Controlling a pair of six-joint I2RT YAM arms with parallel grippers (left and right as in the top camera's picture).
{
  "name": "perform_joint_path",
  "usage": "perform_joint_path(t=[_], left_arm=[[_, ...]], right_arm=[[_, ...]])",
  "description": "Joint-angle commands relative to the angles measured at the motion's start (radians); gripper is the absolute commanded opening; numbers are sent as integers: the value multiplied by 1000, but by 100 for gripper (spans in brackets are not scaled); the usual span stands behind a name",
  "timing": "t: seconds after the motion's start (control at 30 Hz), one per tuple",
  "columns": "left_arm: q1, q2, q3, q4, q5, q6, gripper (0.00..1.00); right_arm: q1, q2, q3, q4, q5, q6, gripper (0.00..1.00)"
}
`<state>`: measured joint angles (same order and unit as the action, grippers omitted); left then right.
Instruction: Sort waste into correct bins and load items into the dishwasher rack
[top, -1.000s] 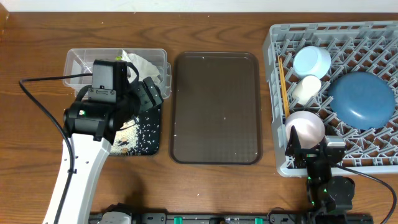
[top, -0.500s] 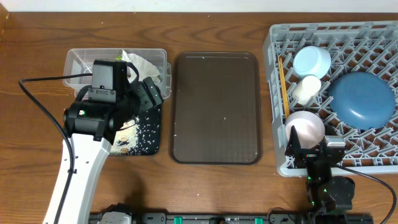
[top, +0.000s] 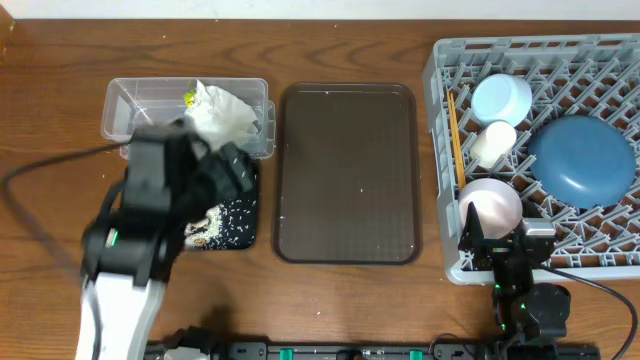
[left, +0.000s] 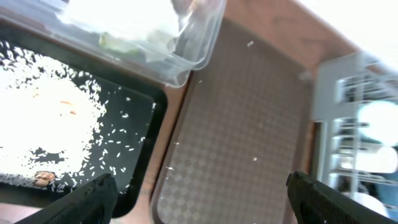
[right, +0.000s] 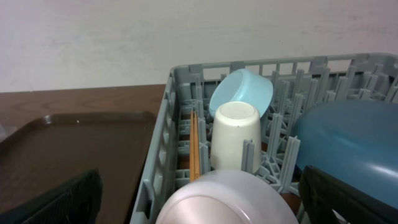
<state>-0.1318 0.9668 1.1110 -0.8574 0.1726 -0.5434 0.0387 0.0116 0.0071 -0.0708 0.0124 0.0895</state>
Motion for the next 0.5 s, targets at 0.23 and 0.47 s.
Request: perform_joint_path(t=[0.23, 0.47], left_arm=[[5, -476, -225, -2, -23, 7, 90], [5, -768, -439, 19, -60, 7, 90]], right_arm=[[8, -7, -2, -4, -2, -16, 99], [8, -7, -2, -4, -2, -16, 99]])
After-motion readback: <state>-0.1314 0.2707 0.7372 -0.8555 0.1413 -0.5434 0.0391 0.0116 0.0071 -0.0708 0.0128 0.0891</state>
